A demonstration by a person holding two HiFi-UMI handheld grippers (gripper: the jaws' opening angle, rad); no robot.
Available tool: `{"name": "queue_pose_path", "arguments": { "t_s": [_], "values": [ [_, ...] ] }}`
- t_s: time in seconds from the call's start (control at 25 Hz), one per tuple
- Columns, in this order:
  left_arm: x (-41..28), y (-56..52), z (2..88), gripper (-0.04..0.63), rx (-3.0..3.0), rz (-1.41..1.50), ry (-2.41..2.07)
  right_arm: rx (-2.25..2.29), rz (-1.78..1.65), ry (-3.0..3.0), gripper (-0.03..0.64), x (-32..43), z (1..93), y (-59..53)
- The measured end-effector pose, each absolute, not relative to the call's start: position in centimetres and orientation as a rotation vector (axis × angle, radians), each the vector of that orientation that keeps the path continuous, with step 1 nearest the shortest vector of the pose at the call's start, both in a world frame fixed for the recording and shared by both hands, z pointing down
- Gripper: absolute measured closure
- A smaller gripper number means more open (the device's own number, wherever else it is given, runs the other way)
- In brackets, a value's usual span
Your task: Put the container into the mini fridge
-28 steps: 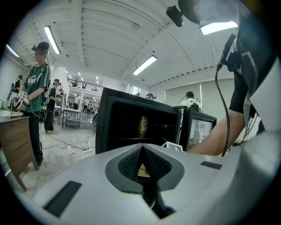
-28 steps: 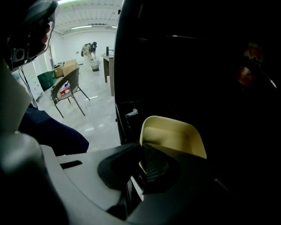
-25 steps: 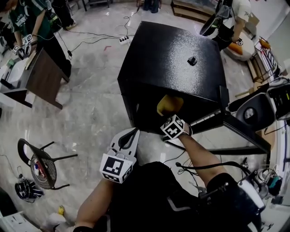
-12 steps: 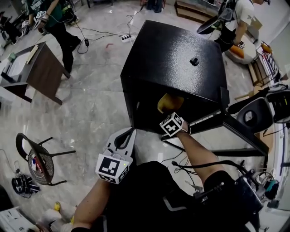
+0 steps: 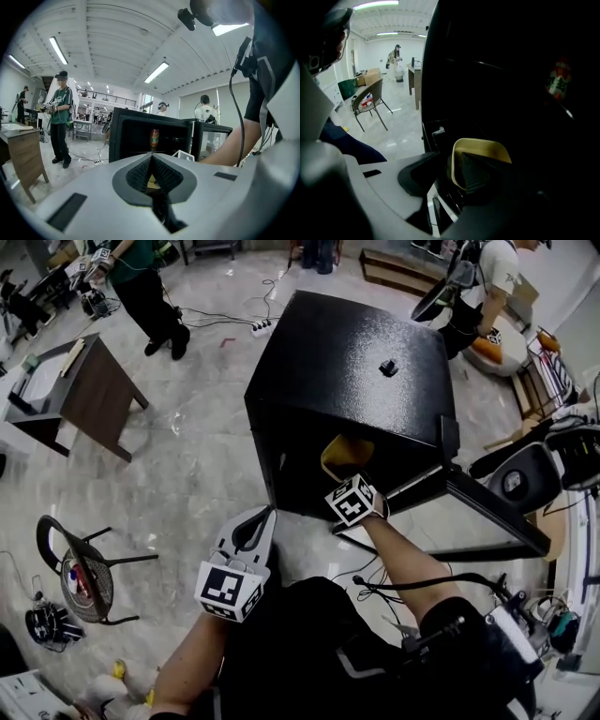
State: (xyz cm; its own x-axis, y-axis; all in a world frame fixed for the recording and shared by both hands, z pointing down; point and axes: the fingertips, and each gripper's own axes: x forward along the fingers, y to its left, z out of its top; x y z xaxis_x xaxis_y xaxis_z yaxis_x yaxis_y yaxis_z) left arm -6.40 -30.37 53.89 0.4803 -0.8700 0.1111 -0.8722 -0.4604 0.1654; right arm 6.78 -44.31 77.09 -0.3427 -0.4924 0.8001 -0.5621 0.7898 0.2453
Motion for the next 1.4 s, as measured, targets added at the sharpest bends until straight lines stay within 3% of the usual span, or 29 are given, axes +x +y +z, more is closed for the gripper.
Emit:
{"name": "queue_pose_path", "arguments": {
  "t_s": [0.24, 0.44, 0.6, 1.4],
  "values": [
    [-4.7, -29.6, 52.1, 0.586, 2.541, 0.031, -1.498, 0.834, 0.132, -2.118, 0.475, 6.6, 72.8, -42.4],
    [-3.7, -28.4, 50.7, 0.586, 2.531, 0.028, -1.489, 0.911, 0.180, -2.212, 0.550, 7.1, 67.8, -40.6],
    [-2.0, -27.5, 49.4, 0.586, 2.525, 0.037, -1.494, 0.935, 0.203, -2.313, 0.574, 7.9, 63.6, -39.0],
    [3.1, -24.6, 46.5, 0.586, 2.569, 0.114, -1.485, 1.014, 0.086, -2.578, 0.597, 12.8, 50.6, -31.6]
  ]
}}
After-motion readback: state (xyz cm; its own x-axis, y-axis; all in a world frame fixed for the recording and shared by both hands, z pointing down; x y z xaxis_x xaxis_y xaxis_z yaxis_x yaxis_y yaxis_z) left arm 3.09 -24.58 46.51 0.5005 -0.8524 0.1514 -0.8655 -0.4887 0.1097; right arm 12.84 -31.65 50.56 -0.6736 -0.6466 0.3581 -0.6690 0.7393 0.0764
